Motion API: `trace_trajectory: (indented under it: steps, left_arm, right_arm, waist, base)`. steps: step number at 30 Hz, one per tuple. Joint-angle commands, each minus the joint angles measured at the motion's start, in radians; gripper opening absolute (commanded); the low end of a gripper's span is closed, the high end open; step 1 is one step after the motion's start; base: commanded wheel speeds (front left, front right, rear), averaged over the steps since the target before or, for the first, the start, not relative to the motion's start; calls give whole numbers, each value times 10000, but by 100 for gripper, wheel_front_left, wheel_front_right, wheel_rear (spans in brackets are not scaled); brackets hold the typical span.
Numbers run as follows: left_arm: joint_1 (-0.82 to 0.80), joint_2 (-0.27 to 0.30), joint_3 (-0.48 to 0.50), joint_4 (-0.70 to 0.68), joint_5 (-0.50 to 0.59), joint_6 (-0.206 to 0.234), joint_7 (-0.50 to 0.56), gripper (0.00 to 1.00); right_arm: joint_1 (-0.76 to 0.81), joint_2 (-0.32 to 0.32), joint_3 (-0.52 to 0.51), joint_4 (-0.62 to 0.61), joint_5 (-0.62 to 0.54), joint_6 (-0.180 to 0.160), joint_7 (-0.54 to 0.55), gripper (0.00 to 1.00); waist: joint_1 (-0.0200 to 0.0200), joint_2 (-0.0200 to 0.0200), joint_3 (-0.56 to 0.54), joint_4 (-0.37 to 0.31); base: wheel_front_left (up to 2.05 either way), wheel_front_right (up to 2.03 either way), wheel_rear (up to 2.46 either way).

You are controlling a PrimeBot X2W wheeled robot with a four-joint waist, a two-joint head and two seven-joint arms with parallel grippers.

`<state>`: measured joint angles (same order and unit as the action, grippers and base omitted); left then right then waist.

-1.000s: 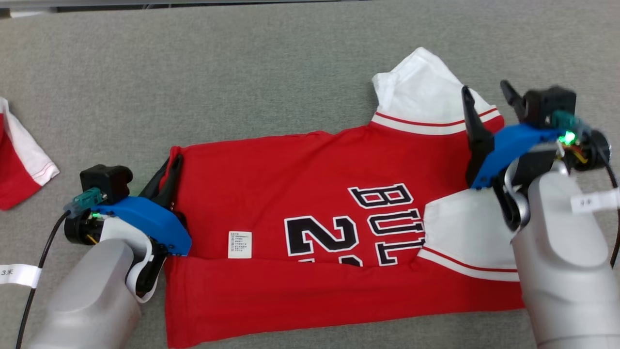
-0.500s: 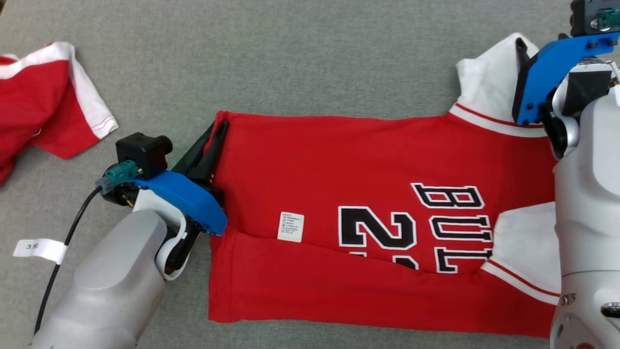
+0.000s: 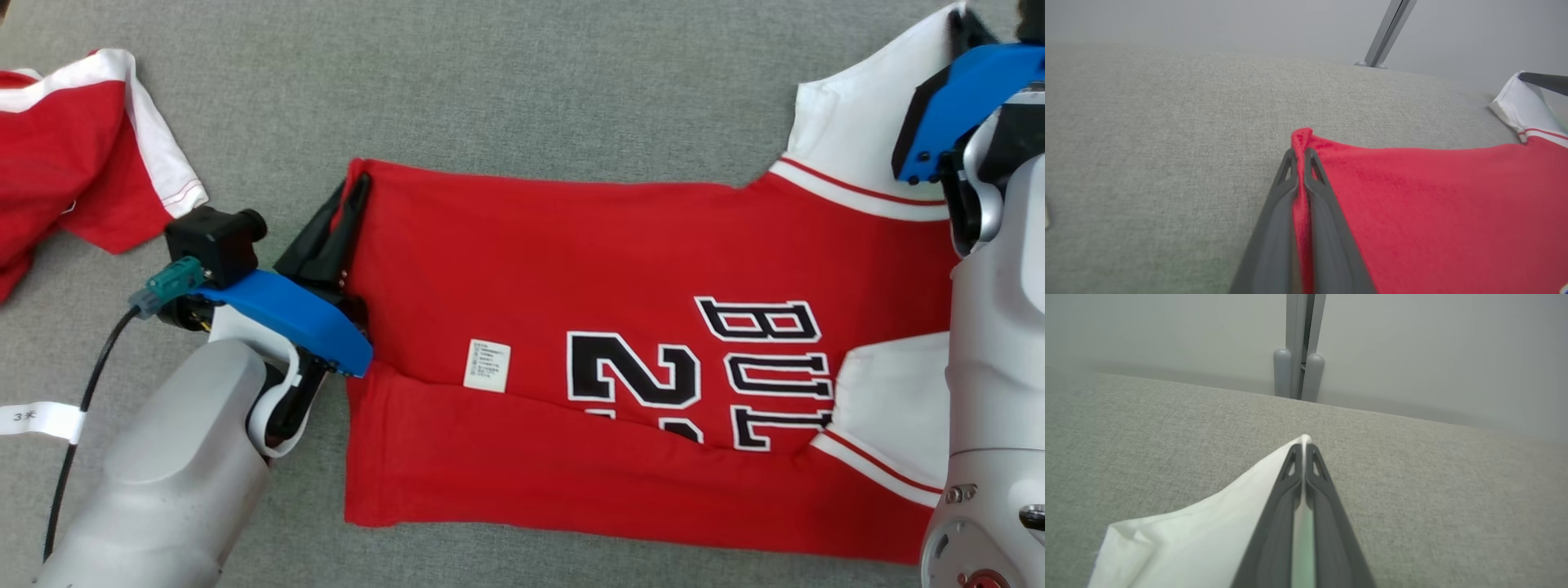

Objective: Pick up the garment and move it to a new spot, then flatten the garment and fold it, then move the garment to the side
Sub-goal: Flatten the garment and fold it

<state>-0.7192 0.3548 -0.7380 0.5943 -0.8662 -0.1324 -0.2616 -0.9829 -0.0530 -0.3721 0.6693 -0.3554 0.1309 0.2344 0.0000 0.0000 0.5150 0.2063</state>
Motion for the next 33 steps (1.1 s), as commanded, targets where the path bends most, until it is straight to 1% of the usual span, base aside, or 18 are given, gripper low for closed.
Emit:
trace_trajectory:
  steps: [1, 2, 3, 4, 8, 11, 14, 16, 22, 27, 31, 32, 33]
  left_arm:
    - [38, 93, 206, -54, 116, 32, -45, 0]
    - [179, 113, 523, -129, 322, 32, -45, 0]
    - [274, 97, 676, -173, 431, 32, -46, 0]
    - [274, 97, 676, -173, 431, 32, -46, 0]
    - [577, 110, 1097, -161, 791, 32, -46, 0]
    - [889, 130, 1352, -102, 1052, 32, -46, 0]
    - [1268, 142, 1620, -10, 1314, 32, -45, 0]
    - [1519, 138, 1720, -21, 1507, 32, -45, 0]
    - [2587, 18, 2543, -446, 2162, 30, -39, 0]
    - [3750, -162, 2957, -742, 2657, 30, -36, 0]
    - [4613, -371, 3080, -651, 2907, 30, -37, 0]
    - [4766, -413, 3089, -602, 2967, 30, -37, 5]
    - [4922, -469, 3134, -507, 2962, 32, -37, 12]
  right_arm:
    - [-78, -25, -77, -93, 53, -3, -330, 0]
    - [-9, -9, -231, -179, 180, -3, -1006, 0]
    - [75, 0, -257, -173, 227, -3, -1320, 0]
    - [75, 0, -257, -173, 227, -3, -1320, 0]
    - [411, -5, -249, -27, 1008, -3, -2522, 0]
    - [842, 2, 33, 3, 1796, -3, -3353, 0]
    - [1597, -1, 445, -95, 2533, -3, -3959, 0]
    - [2227, 4, 743, -293, 2927, -3, -4165, 0]
    - [4497, 4, 1352, -1227, 4447, -3, -4406, 0]
    - [6213, 7, 1771, -1793, 5556, -2, -4287, 0]
    - [7223, 2, 1989, -1887, 6225, -2, -4298, 0]
    - [7428, 2, 2024, -1861, 6367, -2, -4315, 0]
    - [7615, 3, 2052, -1836, 6496, -2, -4342, 0]
  waist:
    - [0, 0, -76, -85]
    - [0, 0, -200, -214]
    - [0, 0, -285, -283]
    - [0, 0, -285, -283]
    - [0, 0, -679, -637]
    - [0, 0, -1026, -923]
    - [0, 0, -1436, -1234]
    - [0, 0, -1693, -1413]
    - [0, 0, -2472, -1823]
    - [0, 0, -3002, -1958]
    - [0, 0, -3326, -1988]
    - [0, 0, -3399, -1976]
    - [0, 0, -3469, -1966]
  base:
    - [0, 0, 0]
    - [0, 0, 0]
    - [0, 0, 0]
    - [0, 0, 0]
    - [0, 0, 0]
    - [0, 0, 0]
    - [0, 0, 0]
    - [0, 0, 0]
    - [0, 0, 0]
    - [0, 0, 0]
    - [0, 0, 0]
    - [0, 0, 0]
    - [0, 0, 0]
